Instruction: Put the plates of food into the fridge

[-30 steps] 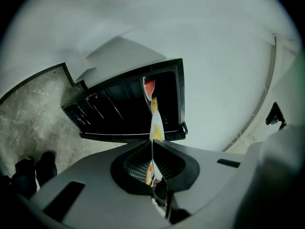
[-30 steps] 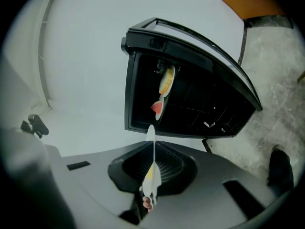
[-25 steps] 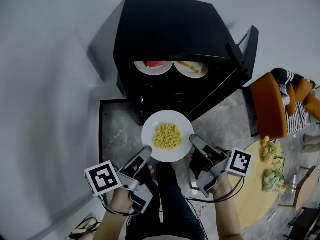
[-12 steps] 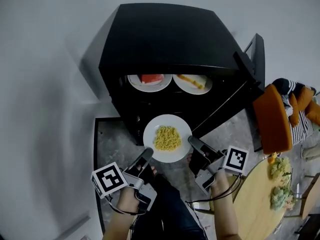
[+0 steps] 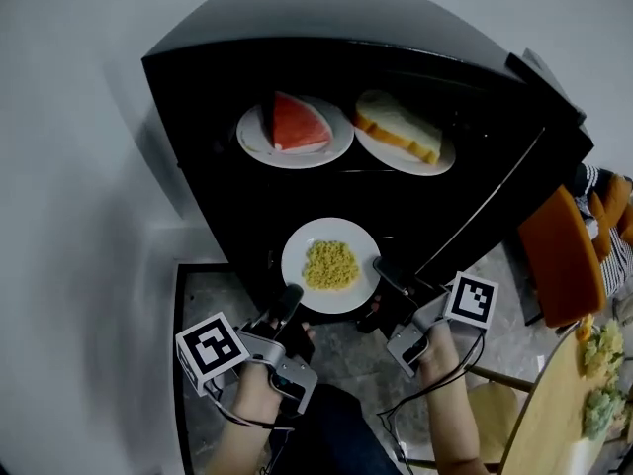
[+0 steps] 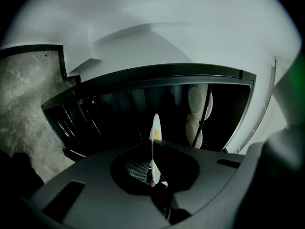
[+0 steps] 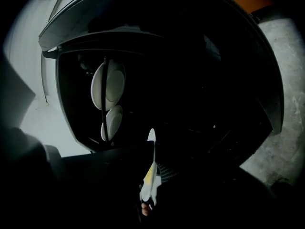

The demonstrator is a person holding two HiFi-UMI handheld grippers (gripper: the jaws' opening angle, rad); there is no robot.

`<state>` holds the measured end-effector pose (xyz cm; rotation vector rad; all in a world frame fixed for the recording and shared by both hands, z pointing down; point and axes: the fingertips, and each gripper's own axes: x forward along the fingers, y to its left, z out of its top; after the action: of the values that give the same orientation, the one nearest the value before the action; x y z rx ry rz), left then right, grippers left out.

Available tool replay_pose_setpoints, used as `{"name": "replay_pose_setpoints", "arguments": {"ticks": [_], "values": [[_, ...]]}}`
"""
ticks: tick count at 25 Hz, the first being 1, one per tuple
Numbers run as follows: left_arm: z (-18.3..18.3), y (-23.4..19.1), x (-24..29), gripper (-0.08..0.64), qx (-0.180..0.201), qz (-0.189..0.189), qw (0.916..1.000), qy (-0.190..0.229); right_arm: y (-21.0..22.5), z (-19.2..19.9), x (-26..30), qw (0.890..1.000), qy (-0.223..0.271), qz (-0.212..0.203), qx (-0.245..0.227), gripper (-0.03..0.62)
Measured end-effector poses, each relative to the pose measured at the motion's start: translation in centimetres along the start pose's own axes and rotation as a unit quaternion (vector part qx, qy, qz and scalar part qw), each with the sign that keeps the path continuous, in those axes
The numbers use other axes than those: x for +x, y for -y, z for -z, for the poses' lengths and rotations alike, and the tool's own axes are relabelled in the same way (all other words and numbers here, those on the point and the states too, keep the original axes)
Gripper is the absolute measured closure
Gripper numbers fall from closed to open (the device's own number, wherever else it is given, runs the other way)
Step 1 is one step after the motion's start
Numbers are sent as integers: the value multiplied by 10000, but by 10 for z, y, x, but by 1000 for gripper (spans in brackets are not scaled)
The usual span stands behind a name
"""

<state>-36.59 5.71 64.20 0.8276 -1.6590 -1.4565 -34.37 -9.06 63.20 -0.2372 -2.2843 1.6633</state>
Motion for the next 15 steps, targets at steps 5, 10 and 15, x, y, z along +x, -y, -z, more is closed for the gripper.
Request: {"name": "replay_pose_setpoints", "arguments": {"ticks": [5,10,15], "values": [[-30,-35,36,545,-160,174,9995,222,33,-19,41,9992,352,98,-189,574],[-27,-30,34,545,-183,271,9987,391,28,-22,41,9980,301,267,-495,572],[-26,-22,32,545,-299,348,9975,536,22,-25,45,9946,344,490,-852,572]]}}
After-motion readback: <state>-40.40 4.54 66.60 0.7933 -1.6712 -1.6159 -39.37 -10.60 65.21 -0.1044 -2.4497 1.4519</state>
